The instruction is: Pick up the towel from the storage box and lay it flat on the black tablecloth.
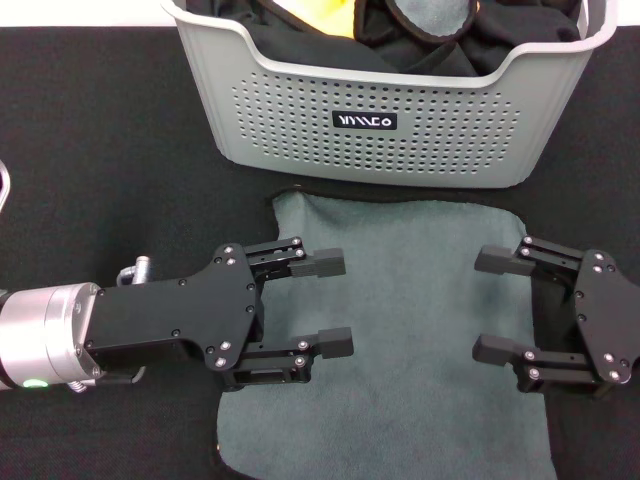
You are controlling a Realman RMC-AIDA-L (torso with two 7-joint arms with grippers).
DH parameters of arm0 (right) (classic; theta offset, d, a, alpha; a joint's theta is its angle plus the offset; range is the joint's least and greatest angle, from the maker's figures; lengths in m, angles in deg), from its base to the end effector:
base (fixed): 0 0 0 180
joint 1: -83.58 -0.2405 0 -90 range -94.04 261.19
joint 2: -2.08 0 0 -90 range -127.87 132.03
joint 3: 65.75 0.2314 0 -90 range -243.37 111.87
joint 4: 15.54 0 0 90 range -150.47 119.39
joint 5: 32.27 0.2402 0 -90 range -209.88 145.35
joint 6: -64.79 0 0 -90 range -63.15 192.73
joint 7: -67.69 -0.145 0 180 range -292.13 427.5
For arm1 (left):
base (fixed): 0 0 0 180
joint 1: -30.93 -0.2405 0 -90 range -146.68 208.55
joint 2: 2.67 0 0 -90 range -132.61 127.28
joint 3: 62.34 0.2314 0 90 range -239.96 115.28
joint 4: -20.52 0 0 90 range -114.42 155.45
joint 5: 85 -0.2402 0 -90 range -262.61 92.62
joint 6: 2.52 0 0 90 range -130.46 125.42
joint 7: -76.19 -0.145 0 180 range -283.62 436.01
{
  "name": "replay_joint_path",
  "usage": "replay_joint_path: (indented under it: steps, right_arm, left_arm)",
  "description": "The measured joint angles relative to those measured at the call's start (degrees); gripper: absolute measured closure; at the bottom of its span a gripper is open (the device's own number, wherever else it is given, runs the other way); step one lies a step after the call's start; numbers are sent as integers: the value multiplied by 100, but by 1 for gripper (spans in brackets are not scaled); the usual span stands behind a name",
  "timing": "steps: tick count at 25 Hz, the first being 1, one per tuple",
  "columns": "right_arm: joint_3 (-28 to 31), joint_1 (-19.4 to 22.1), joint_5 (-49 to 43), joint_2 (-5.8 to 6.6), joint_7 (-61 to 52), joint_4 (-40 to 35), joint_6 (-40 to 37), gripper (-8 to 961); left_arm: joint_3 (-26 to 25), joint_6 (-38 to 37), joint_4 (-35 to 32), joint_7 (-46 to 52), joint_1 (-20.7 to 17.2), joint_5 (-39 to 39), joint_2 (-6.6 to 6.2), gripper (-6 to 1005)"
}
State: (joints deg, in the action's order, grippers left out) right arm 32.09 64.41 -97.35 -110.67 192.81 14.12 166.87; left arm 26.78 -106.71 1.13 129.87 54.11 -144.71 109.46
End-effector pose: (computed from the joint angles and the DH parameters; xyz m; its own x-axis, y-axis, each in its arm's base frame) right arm 0.2395 0.2652 -0.0060 0.6279 -0.0540 -0.7764 -0.1337 -0.9902 -0.0392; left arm -0.2463 0.2541 -0.0210 0.6039 0.1639 0.7801 0.1754 -0.9820 0.0705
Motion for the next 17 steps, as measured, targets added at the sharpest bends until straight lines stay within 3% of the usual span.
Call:
replay_joint_path:
  steps: [7, 17]
  right_arm:
    - [-10, -30, -64, -83, 108, -13, 26, 174]
    - [-10, -67, -72, -90, 140, -48, 21, 174]
  left_arm:
    - [0, 0, -20, 5, 11, -11, 19, 291]
    - [-22, -8, -22, -22, 12, -5, 94, 291]
